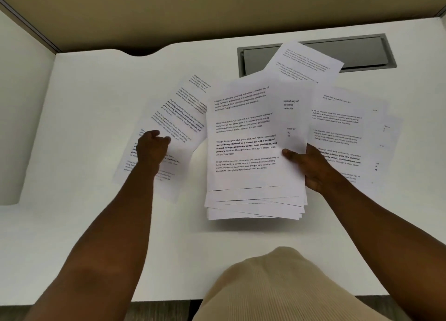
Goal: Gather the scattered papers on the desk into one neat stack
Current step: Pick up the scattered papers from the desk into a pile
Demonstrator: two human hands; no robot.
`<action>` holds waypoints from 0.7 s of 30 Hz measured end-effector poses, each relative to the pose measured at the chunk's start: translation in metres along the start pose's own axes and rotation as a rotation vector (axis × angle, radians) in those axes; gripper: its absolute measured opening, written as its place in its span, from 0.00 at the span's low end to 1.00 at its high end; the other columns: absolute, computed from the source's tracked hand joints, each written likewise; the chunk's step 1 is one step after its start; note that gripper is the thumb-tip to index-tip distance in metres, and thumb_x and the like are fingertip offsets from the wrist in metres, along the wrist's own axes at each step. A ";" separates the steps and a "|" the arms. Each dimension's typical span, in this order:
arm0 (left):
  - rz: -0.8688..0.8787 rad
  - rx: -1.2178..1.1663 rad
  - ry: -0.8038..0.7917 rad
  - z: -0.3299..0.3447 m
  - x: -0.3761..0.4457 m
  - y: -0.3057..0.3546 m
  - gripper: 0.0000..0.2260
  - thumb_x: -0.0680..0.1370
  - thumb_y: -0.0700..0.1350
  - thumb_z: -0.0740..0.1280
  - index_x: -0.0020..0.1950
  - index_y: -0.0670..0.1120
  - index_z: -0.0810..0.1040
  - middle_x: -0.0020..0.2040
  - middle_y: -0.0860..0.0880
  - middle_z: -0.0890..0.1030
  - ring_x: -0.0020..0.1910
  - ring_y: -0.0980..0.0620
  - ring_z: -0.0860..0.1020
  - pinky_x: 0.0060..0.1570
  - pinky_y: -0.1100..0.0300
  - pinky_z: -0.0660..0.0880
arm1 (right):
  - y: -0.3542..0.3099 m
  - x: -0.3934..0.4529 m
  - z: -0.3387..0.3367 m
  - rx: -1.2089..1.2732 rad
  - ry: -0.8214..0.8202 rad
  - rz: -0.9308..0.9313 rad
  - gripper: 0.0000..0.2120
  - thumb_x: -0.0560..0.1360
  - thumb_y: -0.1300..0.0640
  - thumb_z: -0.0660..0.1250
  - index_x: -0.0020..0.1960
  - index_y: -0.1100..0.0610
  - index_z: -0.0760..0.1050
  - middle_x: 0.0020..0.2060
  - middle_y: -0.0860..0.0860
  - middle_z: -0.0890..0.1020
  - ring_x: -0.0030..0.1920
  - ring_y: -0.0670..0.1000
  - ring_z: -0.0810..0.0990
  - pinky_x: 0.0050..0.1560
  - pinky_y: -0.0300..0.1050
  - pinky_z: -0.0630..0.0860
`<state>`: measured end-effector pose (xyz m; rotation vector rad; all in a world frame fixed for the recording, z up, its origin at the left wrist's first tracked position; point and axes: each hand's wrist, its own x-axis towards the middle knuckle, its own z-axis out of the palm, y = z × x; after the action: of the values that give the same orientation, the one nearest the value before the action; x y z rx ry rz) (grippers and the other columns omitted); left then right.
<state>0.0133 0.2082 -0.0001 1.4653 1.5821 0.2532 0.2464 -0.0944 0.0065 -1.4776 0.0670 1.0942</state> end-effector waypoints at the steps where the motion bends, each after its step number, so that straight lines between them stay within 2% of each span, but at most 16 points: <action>1: 0.030 0.078 0.027 -0.001 0.010 0.002 0.20 0.73 0.46 0.73 0.64 0.44 0.78 0.59 0.42 0.82 0.60 0.42 0.79 0.65 0.47 0.74 | 0.001 0.002 -0.001 0.015 0.004 0.004 0.21 0.73 0.65 0.70 0.64 0.58 0.74 0.58 0.56 0.82 0.55 0.56 0.82 0.52 0.51 0.81; 5: 0.129 0.265 0.027 0.003 0.040 0.016 0.23 0.73 0.50 0.74 0.65 0.42 0.77 0.61 0.43 0.81 0.63 0.44 0.78 0.68 0.51 0.71 | 0.002 0.007 -0.001 0.035 0.024 0.015 0.36 0.56 0.53 0.80 0.63 0.56 0.76 0.57 0.56 0.83 0.54 0.56 0.84 0.49 0.51 0.82; 6: 0.165 0.303 0.022 0.005 0.047 0.021 0.25 0.74 0.51 0.74 0.67 0.42 0.76 0.62 0.43 0.81 0.63 0.44 0.77 0.68 0.51 0.71 | 0.003 0.010 -0.001 0.041 0.029 0.015 0.36 0.56 0.52 0.80 0.63 0.56 0.76 0.57 0.56 0.83 0.54 0.56 0.83 0.49 0.51 0.82; 10: 0.262 0.458 0.019 0.017 0.074 0.037 0.30 0.75 0.55 0.71 0.73 0.44 0.70 0.71 0.41 0.72 0.72 0.41 0.67 0.71 0.48 0.65 | 0.002 0.021 0.000 0.102 0.048 0.035 0.20 0.72 0.62 0.71 0.63 0.57 0.75 0.58 0.56 0.82 0.55 0.57 0.83 0.51 0.53 0.81; 13: 0.249 0.589 -0.015 0.024 0.090 0.051 0.35 0.74 0.57 0.72 0.77 0.45 0.64 0.75 0.43 0.67 0.75 0.40 0.62 0.72 0.45 0.62 | 0.000 0.027 0.005 0.133 0.057 0.050 0.19 0.73 0.63 0.70 0.64 0.58 0.75 0.56 0.55 0.83 0.52 0.54 0.84 0.47 0.50 0.83; 15: 0.250 0.675 -0.021 0.028 0.098 0.056 0.39 0.72 0.59 0.73 0.76 0.44 0.63 0.75 0.41 0.67 0.75 0.39 0.62 0.71 0.44 0.62 | 0.000 0.031 0.008 0.140 0.069 0.050 0.18 0.73 0.63 0.70 0.63 0.58 0.75 0.56 0.55 0.83 0.50 0.53 0.85 0.46 0.49 0.83; 19: 0.203 0.799 0.054 0.027 0.109 0.066 0.45 0.66 0.65 0.75 0.72 0.38 0.65 0.69 0.37 0.70 0.70 0.37 0.66 0.67 0.43 0.66 | 0.004 0.037 0.011 0.098 0.102 0.039 0.25 0.69 0.59 0.73 0.65 0.58 0.74 0.58 0.55 0.82 0.56 0.56 0.83 0.57 0.55 0.79; 21: 0.125 0.802 0.034 0.025 0.119 0.071 0.49 0.62 0.68 0.76 0.70 0.37 0.66 0.68 0.36 0.72 0.69 0.36 0.68 0.66 0.43 0.68 | 0.005 0.040 0.012 0.070 0.114 0.042 0.21 0.71 0.60 0.72 0.64 0.57 0.75 0.57 0.55 0.83 0.55 0.56 0.83 0.57 0.54 0.79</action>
<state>0.0968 0.3199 -0.0213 2.1713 1.7078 -0.3346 0.2586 -0.0652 -0.0207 -1.4801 0.2147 1.0303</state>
